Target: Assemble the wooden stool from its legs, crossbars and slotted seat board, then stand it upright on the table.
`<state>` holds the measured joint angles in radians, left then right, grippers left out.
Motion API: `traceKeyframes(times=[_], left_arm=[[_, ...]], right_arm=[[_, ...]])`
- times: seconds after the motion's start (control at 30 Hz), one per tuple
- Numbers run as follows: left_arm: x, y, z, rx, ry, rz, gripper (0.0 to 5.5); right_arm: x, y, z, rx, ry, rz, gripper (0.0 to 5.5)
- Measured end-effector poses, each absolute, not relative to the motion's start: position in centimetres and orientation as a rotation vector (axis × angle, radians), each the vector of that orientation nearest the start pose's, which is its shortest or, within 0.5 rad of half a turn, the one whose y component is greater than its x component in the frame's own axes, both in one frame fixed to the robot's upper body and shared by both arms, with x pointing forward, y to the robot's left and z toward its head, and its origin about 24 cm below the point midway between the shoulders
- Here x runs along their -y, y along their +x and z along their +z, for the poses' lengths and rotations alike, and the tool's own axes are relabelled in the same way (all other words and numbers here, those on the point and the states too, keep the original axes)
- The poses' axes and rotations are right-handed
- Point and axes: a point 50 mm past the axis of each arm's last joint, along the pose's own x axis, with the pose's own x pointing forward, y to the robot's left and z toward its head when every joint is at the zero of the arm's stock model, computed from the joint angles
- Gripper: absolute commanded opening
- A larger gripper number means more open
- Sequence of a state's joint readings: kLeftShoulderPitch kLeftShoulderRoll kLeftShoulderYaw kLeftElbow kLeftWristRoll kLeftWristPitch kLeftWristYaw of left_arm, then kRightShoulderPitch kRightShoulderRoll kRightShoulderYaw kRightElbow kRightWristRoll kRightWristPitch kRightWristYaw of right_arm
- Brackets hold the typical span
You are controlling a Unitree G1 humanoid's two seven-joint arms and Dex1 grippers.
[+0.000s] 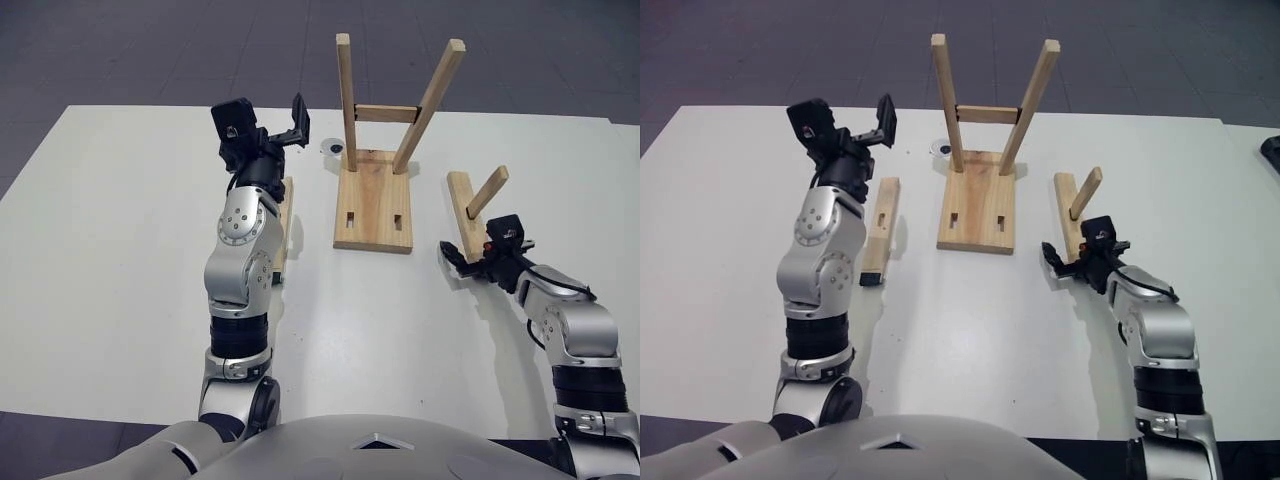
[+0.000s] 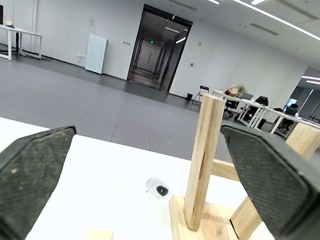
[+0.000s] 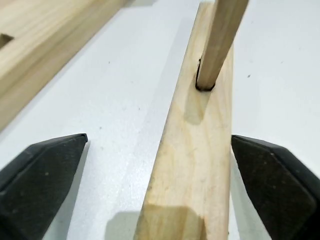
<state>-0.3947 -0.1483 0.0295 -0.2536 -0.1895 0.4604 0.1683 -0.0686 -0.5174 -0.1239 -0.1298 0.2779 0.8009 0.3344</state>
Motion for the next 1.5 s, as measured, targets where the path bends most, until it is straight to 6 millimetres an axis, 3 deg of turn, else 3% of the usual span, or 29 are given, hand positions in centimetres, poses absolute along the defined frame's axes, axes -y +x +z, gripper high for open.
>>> traceKeyframes(times=[0.27,0.57,0.77,0.9,1.13,1.27,1.37,1.5], left_arm=[[-10.4,30.0,15.7,0.09,-0.313,-0.02,5.4],[-10.1,30.1,15.3,0.026,-0.306,-0.014,5.4],[-10.0,30.2,15.2,0.009,-0.297,-0.016,5.4],[-10.0,30.2,15.2,0.003,-0.281,-0.021,5.4],[-10.5,30.3,14.9,-0.01,-0.28,-0.029,5.4],[-14.4,29.9,15.3,0.022,-0.506,-0.039,5.4],[-15.8,29.6,17.3,0.112,-0.688,-0.163,5.4],[-15.9,29.0,21.2,0.229,-0.863,-0.456,5.4]], right_arm=[[25.5,26.0,7.2,-0.691,-0.104,0.112,3.51],[24.8,26.1,7.5,-0.788,-0.179,0.147,2.11],[24.6,26.4,7.7,-0.782,-0.231,0.142,2.08],[25.3,26.7,8.6,-0.675,-0.171,0.132,2.08],[27.7,26.5,11.9,-0.355,-0.057,0.152,2.08],[28.8,26.8,18.6,0.035,-0.056,0.145,2.08],[27.6,27.2,22.6,0.229,-0.079,0.212,2.08],[25.6,27.5,24.8,0.342,-0.097,0.325,2.08]])
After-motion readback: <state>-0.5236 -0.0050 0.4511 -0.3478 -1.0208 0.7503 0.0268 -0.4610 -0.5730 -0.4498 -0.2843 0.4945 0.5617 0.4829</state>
